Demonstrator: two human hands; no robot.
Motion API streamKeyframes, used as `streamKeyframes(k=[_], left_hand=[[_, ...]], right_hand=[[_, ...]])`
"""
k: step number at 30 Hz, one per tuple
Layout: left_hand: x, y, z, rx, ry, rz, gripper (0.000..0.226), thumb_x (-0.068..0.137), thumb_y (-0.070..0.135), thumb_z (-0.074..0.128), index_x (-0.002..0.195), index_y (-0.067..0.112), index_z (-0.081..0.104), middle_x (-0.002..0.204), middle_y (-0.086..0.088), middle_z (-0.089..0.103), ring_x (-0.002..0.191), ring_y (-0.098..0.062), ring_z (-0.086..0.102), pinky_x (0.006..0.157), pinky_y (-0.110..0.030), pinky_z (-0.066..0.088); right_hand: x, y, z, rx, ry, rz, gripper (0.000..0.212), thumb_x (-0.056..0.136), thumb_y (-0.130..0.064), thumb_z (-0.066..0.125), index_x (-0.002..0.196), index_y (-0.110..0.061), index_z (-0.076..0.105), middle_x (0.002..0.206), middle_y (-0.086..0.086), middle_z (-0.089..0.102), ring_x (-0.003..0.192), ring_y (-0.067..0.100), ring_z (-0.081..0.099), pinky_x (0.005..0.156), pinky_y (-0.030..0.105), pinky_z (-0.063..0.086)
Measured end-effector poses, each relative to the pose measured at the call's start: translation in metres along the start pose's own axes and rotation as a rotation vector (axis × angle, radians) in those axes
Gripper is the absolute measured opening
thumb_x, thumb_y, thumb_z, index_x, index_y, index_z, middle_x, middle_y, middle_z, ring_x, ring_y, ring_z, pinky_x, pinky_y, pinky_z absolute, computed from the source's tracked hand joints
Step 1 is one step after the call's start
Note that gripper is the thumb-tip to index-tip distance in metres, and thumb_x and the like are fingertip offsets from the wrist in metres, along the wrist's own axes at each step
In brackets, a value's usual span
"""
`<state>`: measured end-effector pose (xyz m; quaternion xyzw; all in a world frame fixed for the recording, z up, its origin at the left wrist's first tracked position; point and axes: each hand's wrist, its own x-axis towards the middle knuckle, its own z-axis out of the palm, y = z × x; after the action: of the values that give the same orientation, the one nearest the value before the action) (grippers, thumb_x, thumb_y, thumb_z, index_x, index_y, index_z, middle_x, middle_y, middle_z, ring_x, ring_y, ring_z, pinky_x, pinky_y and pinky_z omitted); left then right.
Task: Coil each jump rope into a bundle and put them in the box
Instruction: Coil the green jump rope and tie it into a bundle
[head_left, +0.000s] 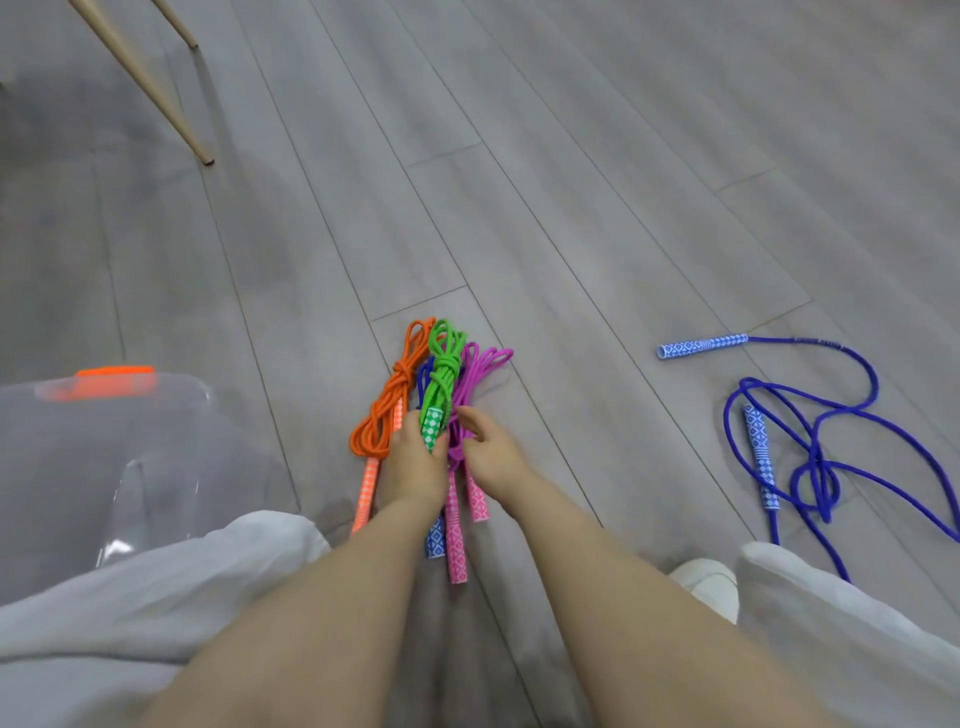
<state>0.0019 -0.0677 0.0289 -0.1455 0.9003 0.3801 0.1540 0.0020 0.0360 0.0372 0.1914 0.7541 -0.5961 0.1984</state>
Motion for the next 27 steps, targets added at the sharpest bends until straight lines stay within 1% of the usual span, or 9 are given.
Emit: streamKeyframes(k=[2, 4, 7, 9, 12, 16, 19, 22, 27], left_hand=[[0.007, -0.008, 0.008, 0.094, -0.011, -0.047, 0.046, 0.091, 0.023, 0.059, 0.132, 0.009, 0.042, 0.121, -0.024, 0.052, 0.109, -0.043, 0.052, 0.087, -0.043, 0.041], [0.012, -0.015, 0.014, 0.210, -0.017, -0.097, 0.053, 0.089, 0.028, 0.061, 0.133, 0.007, 0.039, 0.126, -0.024, 0.050, 0.117, -0.042, 0.047, 0.095, -0.044, 0.037], [0.017, -0.022, 0.022, 0.349, -0.007, -0.158, 0.066, 0.087, 0.037, 0.063, 0.139, 0.011, 0.032, 0.137, -0.018, 0.043, 0.128, -0.037, 0.037, 0.103, -0.044, 0.032], [0.021, -0.024, 0.025, 0.378, -0.031, -0.183, 0.078, 0.084, 0.041, 0.066, 0.145, 0.015, 0.024, 0.142, -0.015, 0.038, 0.133, -0.034, 0.031, 0.107, -0.045, 0.028], [0.025, -0.024, 0.029, 0.374, -0.038, -0.177, 0.092, 0.078, 0.046, 0.071, 0.148, 0.018, 0.019, 0.145, -0.012, 0.034, 0.136, -0.032, 0.027, 0.110, -0.046, 0.026], [0.025, -0.018, 0.032, 0.417, 0.008, -0.061, 0.095, 0.077, 0.050, 0.070, 0.150, 0.020, 0.018, 0.150, -0.010, 0.029, 0.140, -0.030, 0.023, 0.113, -0.045, 0.021], [0.025, -0.006, 0.038, 0.436, 0.032, 0.118, 0.074, 0.086, 0.032, 0.060, 0.148, 0.016, 0.025, 0.151, -0.010, 0.030, 0.140, -0.029, 0.023, 0.115, -0.044, 0.018], [0.025, 0.007, 0.049, 0.478, 0.007, 0.247, 0.069, 0.081, 0.017, 0.058, 0.145, 0.013, 0.033, 0.147, -0.012, 0.036, 0.138, -0.031, 0.028, 0.115, -0.045, 0.019], [0.016, 0.033, 0.079, 0.566, -0.041, 0.413, 0.068, 0.076, 0.019, 0.060, 0.141, 0.012, 0.040, 0.145, -0.012, 0.039, 0.134, -0.032, 0.032, 0.114, -0.045, 0.017]], right_hand=[[0.011, 0.016, 0.002, -0.044, -0.025, 0.002, 0.046, 0.088, 0.011, 0.046, 0.133, 0.003, 0.050, 0.135, 0.015, 0.056, 0.123, 0.020, 0.052, 0.108, 0.026, 0.037], [0.020, 0.031, 0.002, -0.083, -0.055, 0.023, 0.041, 0.089, -0.005, 0.056, 0.130, -0.007, 0.057, 0.129, 0.006, 0.062, 0.117, 0.012, 0.056, 0.106, 0.028, 0.041], [0.034, 0.060, 0.002, -0.122, -0.033, 0.089, 0.047, 0.086, -0.031, 0.063, 0.132, -0.024, 0.056, 0.128, -0.008, 0.063, 0.117, 0.005, 0.057, 0.105, 0.031, 0.043], [0.028, 0.053, -0.004, -0.114, -0.020, 0.111, 0.046, 0.088, -0.028, 0.063, 0.133, -0.025, 0.055, 0.129, -0.009, 0.062, 0.116, 0.006, 0.057, 0.101, 0.025, 0.042], [0.016, 0.038, -0.013, -0.103, -0.009, 0.126, 0.042, 0.091, -0.025, 0.060, 0.133, -0.023, 0.054, 0.132, -0.005, 0.059, 0.121, 0.013, 0.055, 0.096, 0.023, 0.041], [0.012, 0.042, -0.023, -0.118, -0.007, 0.172, 0.047, 0.094, -0.026, 0.057, 0.139, -0.020, 0.046, 0.142, 0.004, 0.050, 0.128, 0.019, 0.049, 0.099, 0.027, 0.038], [0.008, 0.045, -0.040, -0.177, 0.017, 0.182, 0.054, 0.092, -0.015, 0.050, 0.145, -0.018, 0.040, 0.146, 0.009, 0.045, 0.131, 0.023, 0.046, 0.102, 0.029, 0.038], [0.009, 0.058, -0.068, -0.255, 0.106, 0.204, 0.054, 0.091, -0.009, 0.047, 0.144, -0.016, 0.041, 0.145, 0.012, 0.046, 0.131, 0.028, 0.045, 0.103, 0.029, 0.037], [0.000, 0.099, -0.133, -0.246, 0.274, 0.384, 0.047, 0.095, -0.024, 0.048, 0.141, -0.015, 0.039, 0.135, 0.017, 0.052, 0.125, 0.034, 0.048, 0.102, 0.035, 0.039]])
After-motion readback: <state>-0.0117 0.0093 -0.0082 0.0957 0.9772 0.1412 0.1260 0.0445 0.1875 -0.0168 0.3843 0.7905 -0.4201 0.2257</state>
